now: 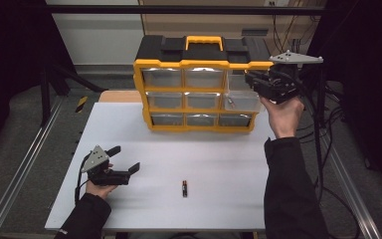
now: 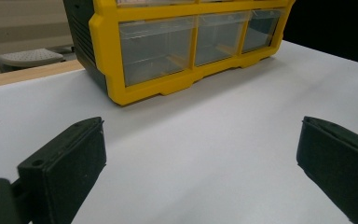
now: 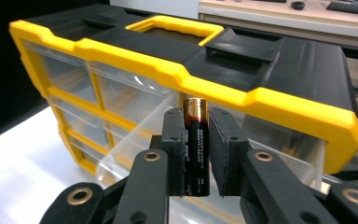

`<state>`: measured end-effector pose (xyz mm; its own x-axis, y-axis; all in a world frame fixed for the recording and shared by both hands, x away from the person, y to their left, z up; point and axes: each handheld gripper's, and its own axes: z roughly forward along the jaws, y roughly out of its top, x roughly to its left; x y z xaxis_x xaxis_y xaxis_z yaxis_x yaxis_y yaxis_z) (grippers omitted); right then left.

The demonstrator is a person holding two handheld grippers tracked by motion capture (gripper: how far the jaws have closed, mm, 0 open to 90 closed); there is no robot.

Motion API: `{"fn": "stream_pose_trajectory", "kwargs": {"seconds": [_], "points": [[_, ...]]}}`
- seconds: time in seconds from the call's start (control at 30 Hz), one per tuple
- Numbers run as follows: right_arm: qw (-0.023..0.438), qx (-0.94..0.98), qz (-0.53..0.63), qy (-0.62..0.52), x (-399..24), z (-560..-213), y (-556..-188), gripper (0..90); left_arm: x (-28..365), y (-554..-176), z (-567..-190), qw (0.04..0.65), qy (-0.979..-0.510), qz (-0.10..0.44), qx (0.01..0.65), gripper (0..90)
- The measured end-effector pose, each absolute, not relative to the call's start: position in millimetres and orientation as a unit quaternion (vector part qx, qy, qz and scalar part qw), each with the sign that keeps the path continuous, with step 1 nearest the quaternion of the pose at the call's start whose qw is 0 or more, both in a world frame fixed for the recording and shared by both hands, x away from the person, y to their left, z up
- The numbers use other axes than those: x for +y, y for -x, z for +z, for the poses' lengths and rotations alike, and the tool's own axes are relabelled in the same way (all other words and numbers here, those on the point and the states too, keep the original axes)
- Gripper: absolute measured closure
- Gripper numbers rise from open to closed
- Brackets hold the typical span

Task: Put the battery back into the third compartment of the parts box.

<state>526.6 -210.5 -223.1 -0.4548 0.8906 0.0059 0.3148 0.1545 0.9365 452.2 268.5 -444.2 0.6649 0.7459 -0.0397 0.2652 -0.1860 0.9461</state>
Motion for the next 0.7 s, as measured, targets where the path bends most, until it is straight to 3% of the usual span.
{"fn": "stream_pose_trajectory", "kwargs": {"seconds": [0.7], "points": [[0.288,0.710,0.457,-0.453,-216.6,-241.8,-531.8,75.5,268.3,-452.2,-444.2,0.536,-0.739,0.224,0.342,1.0]]}}
